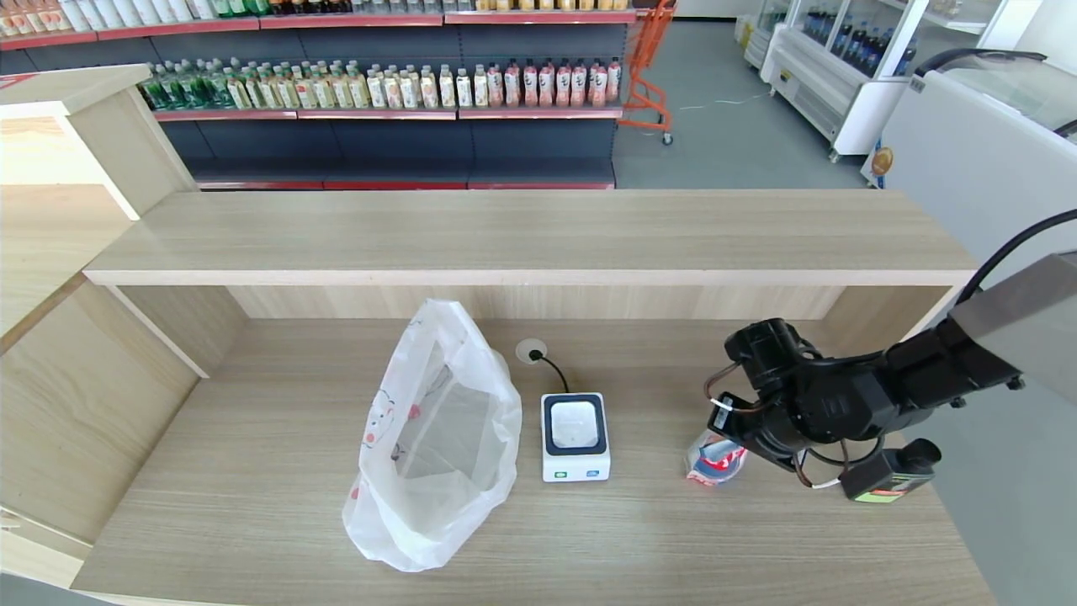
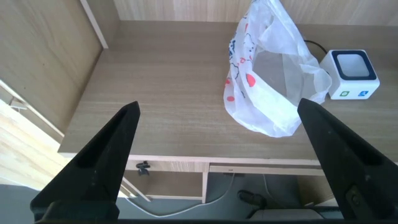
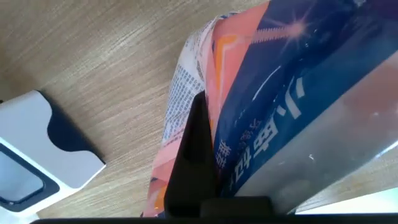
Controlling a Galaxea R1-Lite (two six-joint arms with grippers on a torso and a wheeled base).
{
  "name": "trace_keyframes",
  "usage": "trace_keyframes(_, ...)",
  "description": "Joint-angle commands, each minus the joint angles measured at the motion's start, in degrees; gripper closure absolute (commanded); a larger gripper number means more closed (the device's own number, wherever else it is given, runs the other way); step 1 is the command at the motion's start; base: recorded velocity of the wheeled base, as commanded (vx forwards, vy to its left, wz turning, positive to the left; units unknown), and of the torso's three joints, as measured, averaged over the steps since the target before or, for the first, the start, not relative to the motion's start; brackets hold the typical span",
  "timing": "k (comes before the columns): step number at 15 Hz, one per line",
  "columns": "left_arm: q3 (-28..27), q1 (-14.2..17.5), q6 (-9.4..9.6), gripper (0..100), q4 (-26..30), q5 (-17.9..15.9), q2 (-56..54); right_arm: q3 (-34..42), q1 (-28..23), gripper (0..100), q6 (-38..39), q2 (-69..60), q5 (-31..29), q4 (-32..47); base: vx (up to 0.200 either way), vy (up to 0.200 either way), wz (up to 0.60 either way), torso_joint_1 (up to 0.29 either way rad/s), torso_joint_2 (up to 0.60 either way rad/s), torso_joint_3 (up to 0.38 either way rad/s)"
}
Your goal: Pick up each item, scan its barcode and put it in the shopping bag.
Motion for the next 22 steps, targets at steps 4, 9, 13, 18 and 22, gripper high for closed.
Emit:
trace_keyframes(4, 0.01, 0.0, 0.0, 0, 0.05, -0.02, -0.02, 0.52, -0.3, 100, -1.56, -8.13, 3.68, 0.01, 0.0, 0.0, 0.0, 0.0, 0.0, 0.0)
trace_keyframes(9, 0.01, 0.0, 0.0, 0, -0.04, -0.02, -0.02, 9.13, -9.27, 100, -27.04, -31.69, 41.91, 0.1, 0.0, 0.0, 0.0, 0.0, 0.0, 0.0)
trace_keyframes(13, 0.01, 0.0, 0.0, 0, -0.04, -0.02, -0.02, 19.06, -16.12, 100, -67.12, -39.6, 71.8, 1.86, 0.0, 0.0, 0.0, 0.0, 0.0, 0.0)
trace_keyframes(18, 0.01, 0.0, 0.0, 0, -0.04, -0.02, -0.02, 19.5, -11.11, 100, -68.7, -43.2, 78.83, 3.7, 0.0, 0.0, 0.0, 0.0, 0.0, 0.0)
trace_keyframes(22, 0.01, 0.0, 0.0, 0, 0.05, -0.02, -0.02, 20.21, -10.67, 100, -62.2, -43.9, 79.53, 4.58, 0.0, 0.0, 0.0, 0.0, 0.0, 0.0)
